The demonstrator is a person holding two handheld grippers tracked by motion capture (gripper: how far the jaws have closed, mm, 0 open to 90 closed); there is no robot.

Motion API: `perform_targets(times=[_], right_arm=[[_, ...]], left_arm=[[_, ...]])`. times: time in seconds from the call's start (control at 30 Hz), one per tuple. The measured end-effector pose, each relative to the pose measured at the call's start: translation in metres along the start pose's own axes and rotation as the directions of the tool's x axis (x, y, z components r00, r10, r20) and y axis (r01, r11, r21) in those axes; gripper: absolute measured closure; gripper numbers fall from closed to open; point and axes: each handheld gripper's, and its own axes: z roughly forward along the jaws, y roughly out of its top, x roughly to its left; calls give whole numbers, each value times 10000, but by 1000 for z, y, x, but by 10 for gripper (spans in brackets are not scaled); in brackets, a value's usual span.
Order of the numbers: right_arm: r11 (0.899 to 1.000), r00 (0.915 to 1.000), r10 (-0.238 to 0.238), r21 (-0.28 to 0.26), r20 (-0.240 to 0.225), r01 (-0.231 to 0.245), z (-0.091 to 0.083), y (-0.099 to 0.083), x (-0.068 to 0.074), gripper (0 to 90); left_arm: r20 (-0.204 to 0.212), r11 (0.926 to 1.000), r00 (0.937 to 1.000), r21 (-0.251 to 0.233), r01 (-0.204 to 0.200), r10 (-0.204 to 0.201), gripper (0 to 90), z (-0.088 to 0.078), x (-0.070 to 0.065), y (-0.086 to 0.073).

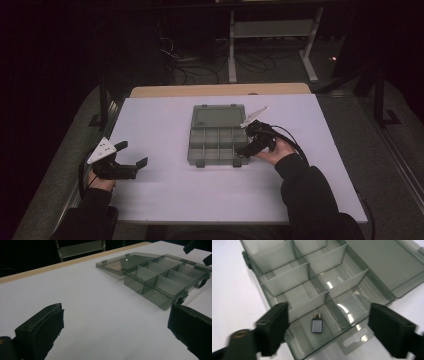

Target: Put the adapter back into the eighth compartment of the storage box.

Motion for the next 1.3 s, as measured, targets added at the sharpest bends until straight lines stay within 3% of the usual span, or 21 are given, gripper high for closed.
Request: perform_targets(times=[0.3, 0.57, 1.3], right_arm=[[9982, 9991, 329, -518, 273, -315, -12, -5, -3, 0], [9937, 9977, 596, -970, 314, -563, -25, -13, -5, 0], [9862, 9950, 924, -1413, 386, -861, -46, -35, -4, 0]], left_arm=[[2, 10000, 10000, -12, 12, -12, 0, 0, 0, 0], [3, 10000, 10000, -20, 19, -19, 0, 0, 0, 0], [5, 10000, 10000, -20, 20, -20, 0, 0, 0, 0]])
